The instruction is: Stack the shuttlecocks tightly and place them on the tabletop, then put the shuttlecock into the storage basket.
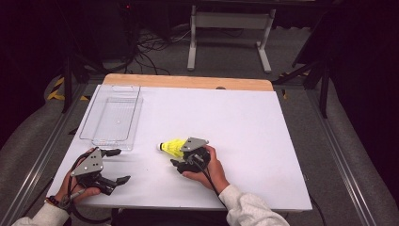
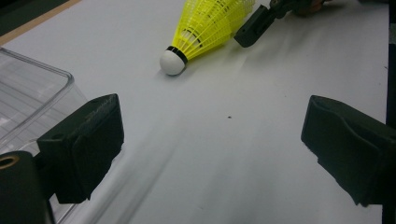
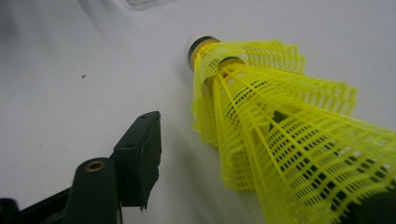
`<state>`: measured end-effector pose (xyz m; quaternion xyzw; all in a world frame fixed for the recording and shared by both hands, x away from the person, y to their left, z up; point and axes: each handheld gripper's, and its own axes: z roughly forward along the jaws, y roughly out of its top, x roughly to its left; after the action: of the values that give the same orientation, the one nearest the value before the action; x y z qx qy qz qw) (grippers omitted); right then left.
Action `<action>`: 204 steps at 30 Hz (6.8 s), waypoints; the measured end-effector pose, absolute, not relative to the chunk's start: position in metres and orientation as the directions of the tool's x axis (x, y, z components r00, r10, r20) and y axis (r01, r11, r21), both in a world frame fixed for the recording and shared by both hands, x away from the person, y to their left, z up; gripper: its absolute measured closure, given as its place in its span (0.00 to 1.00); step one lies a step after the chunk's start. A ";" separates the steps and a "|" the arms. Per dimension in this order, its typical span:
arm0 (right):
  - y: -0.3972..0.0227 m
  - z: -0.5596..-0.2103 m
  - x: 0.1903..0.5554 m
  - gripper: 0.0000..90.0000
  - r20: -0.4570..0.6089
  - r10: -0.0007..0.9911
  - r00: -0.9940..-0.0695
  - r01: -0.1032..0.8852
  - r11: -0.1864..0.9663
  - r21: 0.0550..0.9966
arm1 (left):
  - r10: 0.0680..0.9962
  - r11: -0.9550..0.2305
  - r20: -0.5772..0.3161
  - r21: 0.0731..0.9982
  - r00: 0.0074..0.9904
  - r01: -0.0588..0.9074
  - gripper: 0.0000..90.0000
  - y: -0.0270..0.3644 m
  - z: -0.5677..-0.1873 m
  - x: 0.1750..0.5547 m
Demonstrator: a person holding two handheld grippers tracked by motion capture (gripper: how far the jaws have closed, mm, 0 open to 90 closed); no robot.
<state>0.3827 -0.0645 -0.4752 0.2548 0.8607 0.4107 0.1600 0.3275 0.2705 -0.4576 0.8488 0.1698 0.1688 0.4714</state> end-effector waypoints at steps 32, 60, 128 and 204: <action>-0.049 -0.476 0.378 0.98 -0.145 0.623 -0.769 0.286 0.538 0.793 | 0.456 -0.497 0.129 0.858 0.880 0.132 0.07 0.274 -0.457 0.327; -0.060 -0.466 0.380 0.98 -0.127 0.617 -0.777 0.256 0.494 0.831 | 0.464 -0.485 0.129 0.865 0.876 0.129 0.07 0.276 -0.456 0.327; -0.031 -0.470 0.403 0.53 -0.066 0.551 -0.832 0.295 0.539 0.789 | 0.477 -0.517 0.132 0.842 0.869 0.155 0.08 0.280 -0.461 0.318; -0.047 -0.438 0.399 0.98 -0.067 0.628 -0.775 0.250 0.403 0.881 | 0.492 -0.490 0.131 0.859 0.861 0.149 0.07 0.282 -0.458 0.322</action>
<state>0.3987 -0.0473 -0.4378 0.2699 0.8135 0.4752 0.1990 0.3225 0.2821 -0.4575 0.8435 0.1898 0.1832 0.4680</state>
